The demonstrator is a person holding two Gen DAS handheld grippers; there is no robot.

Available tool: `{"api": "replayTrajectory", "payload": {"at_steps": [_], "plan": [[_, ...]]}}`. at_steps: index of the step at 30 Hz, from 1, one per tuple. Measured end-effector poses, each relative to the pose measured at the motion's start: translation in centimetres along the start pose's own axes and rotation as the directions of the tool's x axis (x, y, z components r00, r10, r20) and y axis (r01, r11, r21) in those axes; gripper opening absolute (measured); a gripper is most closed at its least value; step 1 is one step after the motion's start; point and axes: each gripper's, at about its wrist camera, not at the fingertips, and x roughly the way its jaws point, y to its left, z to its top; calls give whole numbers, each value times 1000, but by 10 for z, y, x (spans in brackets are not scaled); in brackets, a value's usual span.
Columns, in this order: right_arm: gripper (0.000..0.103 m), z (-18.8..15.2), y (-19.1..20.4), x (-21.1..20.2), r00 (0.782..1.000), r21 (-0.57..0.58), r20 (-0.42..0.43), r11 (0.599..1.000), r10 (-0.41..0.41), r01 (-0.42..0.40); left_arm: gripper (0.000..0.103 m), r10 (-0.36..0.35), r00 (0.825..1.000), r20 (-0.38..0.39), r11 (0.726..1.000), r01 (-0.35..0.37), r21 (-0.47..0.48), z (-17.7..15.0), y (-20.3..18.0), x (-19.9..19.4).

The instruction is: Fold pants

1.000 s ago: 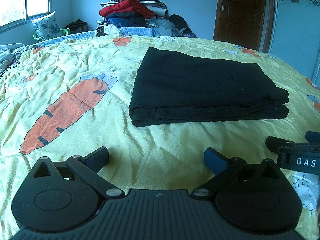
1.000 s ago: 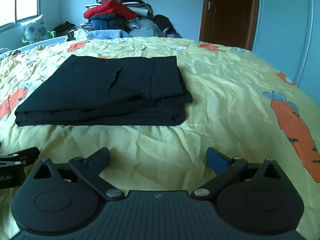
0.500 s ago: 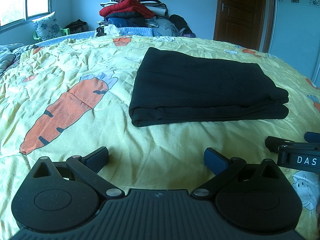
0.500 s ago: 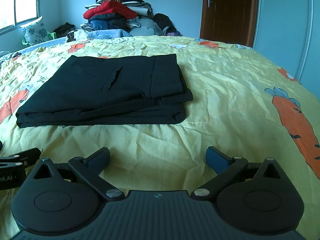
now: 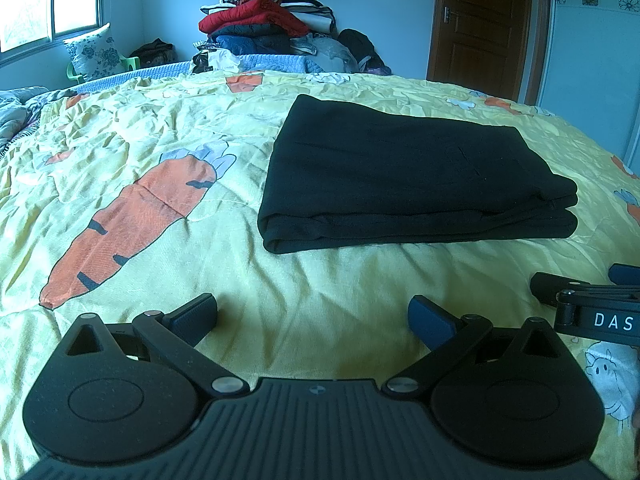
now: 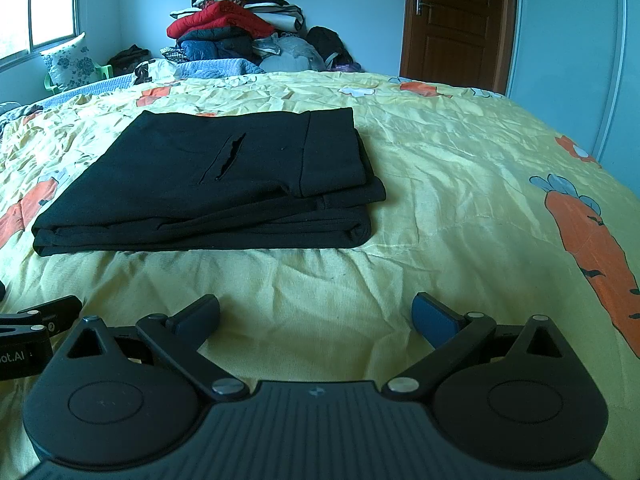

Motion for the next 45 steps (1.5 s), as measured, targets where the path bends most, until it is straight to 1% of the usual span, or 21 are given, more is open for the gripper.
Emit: {"api": "replayTrajectory", "payload": {"at_steps": [41,45], "plan": [[103,0,0,0,1000,1,0,1000,1,-1,103,3,1000,-1,1000,-3,-2,-1,0,-1],[103,0,0,0,1000,1,0,1000,1,-1,103,-14,1000,-26,1000,14,20,1,-1,-2]]}}
